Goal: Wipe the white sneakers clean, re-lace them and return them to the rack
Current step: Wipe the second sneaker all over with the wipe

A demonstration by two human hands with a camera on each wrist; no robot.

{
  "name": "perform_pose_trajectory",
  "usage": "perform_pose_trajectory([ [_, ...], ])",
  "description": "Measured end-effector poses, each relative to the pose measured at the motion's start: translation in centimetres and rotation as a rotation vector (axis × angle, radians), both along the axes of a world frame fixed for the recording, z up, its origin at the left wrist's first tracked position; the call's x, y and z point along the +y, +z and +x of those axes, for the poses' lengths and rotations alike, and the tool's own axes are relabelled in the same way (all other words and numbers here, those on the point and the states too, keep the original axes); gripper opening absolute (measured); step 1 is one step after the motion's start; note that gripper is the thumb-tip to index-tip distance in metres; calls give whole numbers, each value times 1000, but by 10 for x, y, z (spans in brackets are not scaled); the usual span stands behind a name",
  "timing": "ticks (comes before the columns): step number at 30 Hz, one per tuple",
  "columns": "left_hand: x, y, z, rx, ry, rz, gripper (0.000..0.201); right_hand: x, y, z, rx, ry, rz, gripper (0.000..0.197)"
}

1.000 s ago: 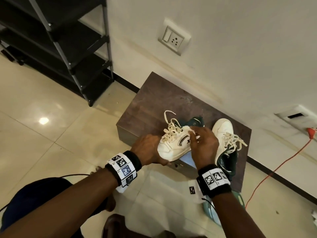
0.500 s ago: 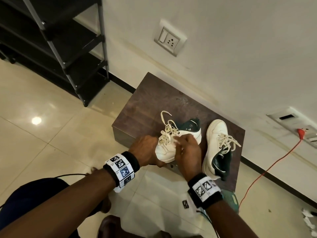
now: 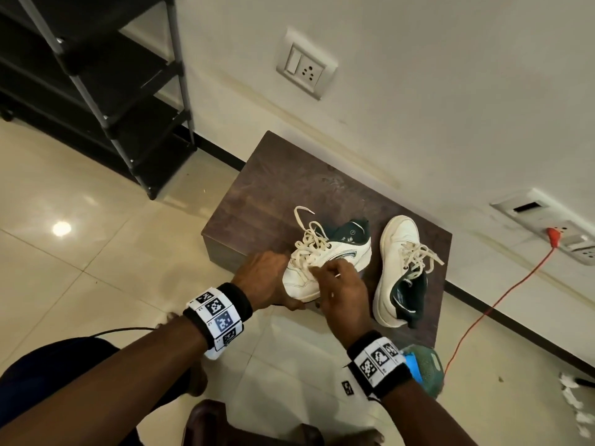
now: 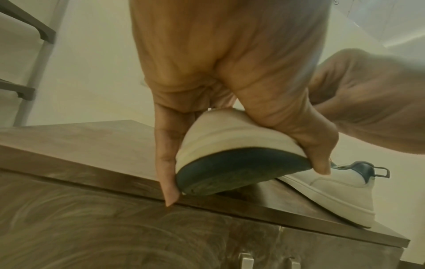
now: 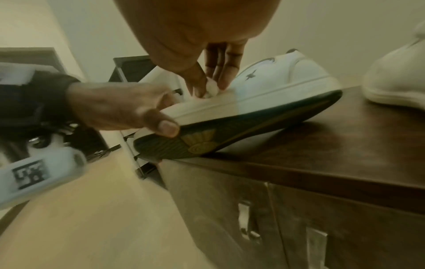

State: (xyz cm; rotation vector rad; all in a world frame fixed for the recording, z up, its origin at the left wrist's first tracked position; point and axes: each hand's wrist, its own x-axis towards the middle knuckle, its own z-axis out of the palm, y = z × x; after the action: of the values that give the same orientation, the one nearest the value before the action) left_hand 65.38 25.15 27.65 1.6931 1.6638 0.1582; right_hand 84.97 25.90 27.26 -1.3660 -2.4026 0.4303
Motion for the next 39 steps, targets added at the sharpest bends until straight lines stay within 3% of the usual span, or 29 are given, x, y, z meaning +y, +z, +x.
perform_pose_trajectory([
  [4, 0, 3, -3, 36, 37, 10, 59, 53, 7, 26, 98, -300, 109, 24],
  [6, 2, 2, -4, 48, 40, 1, 67, 53, 7, 23, 153, -399, 83, 29],
  [8, 3, 1, -3, 62, 30, -4, 72, 28, 2, 12, 197, -319, 29, 26],
  [11, 4, -3, -3, 67, 8, 4, 75, -7, -13, 8, 92, -10, 38, 33],
  [13, 6, -9, -5, 60, 13, 11, 79, 15, -16, 17, 104, -70, 24, 29],
  [17, 10, -17, -9, 28, 58, 0, 81, 61, -5, 28, 261, -402, 90, 36],
  [20, 13, -15, -10, 49, 46, -6, 77, 30, -9, 6, 248, -304, 54, 24],
  [22, 13, -15, -9, 39, 41, 4, 76, -5, -13, -5, 192, -106, 21, 28],
  [24, 11, -14, -8, 28, 25, 0, 70, -5, -15, -1, 149, -37, 12, 29],
  [29, 11, -8, -11, 26, 49, 8, 65, 69, -9, 22, 242, -410, 102, 25],
  [31, 13, -11, -10, 44, 41, -8, 67, 68, -6, 9, 143, -373, 94, 25],
  [35, 13, -23, -10, -3, 19, -2, 89, 37, -3, -10, -83, 10, 65, 23],
  [37, 13, -22, -10, 4, 12, 15, 83, 53, -1, -1, -84, -59, 66, 29],
  [39, 11, -15, -9, 23, 18, 36, 72, 70, 1, 12, -4, -285, 86, 30],
])
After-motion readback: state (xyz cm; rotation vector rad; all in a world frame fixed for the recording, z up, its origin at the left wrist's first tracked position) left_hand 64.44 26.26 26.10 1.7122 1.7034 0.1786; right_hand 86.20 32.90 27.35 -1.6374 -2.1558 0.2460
